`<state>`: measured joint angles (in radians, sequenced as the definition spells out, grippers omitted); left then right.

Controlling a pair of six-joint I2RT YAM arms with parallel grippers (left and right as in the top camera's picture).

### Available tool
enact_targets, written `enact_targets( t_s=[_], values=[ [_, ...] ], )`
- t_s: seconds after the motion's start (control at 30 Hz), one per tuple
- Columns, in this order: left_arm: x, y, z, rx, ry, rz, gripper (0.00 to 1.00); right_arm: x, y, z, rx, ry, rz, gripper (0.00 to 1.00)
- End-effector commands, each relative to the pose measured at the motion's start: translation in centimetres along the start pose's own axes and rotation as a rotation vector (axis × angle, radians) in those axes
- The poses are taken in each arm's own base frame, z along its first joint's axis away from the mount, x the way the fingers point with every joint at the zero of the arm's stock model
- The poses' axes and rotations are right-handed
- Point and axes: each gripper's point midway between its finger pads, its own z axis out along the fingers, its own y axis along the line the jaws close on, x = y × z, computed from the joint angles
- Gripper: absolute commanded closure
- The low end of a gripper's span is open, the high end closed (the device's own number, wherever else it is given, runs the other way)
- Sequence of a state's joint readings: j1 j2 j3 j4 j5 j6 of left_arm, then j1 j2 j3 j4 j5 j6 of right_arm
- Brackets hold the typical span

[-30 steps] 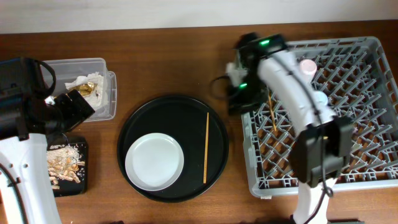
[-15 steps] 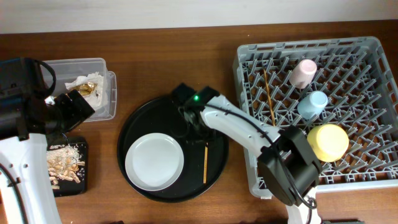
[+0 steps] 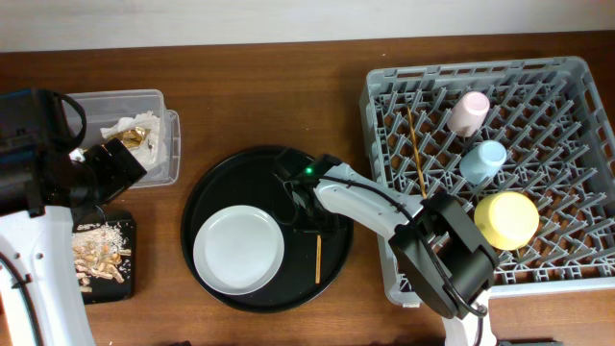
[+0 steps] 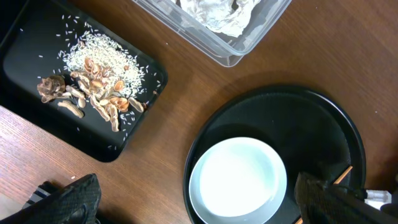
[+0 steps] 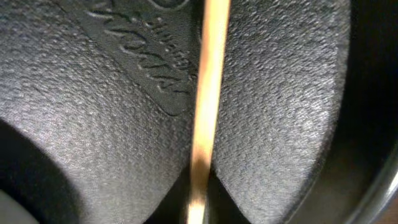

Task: Sort waste into correct bins and load items into the dishwasher rack
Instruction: 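Move the right gripper back to the remaining chopstick on the tray, then grasp the second chopstick and stand it upright in the rack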

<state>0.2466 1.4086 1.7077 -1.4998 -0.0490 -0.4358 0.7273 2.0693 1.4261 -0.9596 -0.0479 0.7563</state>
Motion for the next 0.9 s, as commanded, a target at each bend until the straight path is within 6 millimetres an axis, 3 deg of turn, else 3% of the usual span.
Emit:
enact_targets(
  t_s=[0.0,0.1,0.2,0.27,0.33,0.43,0.53,0.63,0.73,0.87],
  values=[
    [-0.3,0.0,-0.3,0.007,-0.012,-0.010,0.01,0.6,-0.1,0.4,-0.009,0.024,0.014,0.96],
    [-0.3,0.0,-0.3,0.007,-0.012,-0.010,0.01,-0.1,-0.1,-0.7,-0.016,0.016,0.027,0.96],
    [-0.3,0.0,-0.3,0.007,-0.012,-0.010,0.01,-2.7,-0.9,-4.7,-0.043,-0.022,0.017,0.96],
    [-0.3,0.0,-0.3,0.007,-0.012,-0.010,0.01,-5.7,-2.8,-8.7,-0.054,-0.084,-0.012,0.96],
    [-0.3,0.0,-0.3,0.007,-0.012,-0.010,0.00,-8.9,-6.0,-13.0,-0.054,-0.148,-0.045,0.96],
    [-0.2,0.0,-0.3,0.007,-0.012,-0.010,0.01,-12.1,-10.5,-16.7,-0.065,-0.215,-0.171,0.96],
    [-0.3,0.0,-0.3,0.007,-0.012,-0.010,0.01,-12.8,-14.6,-17.0,-0.041,-0.202,-0.219,0.96],
    [-0.3,0.0,-0.3,0.007,-0.012,-0.010,0.01,-12.6,-18.1,-16.1,-0.026,-0.150,-0.203,0.95],
    [-0.3,0.0,-0.3,0.007,-0.012,-0.010,0.01,-12.7,-19.7,-15.1,-0.023,-0.133,-0.183,0.94],
    [-0.3,0.0,-0.3,0.007,-0.012,-0.010,0.01,-12.6,-20.1,-14.3,-0.012,-0.124,-0.209,0.84]
  ],
)
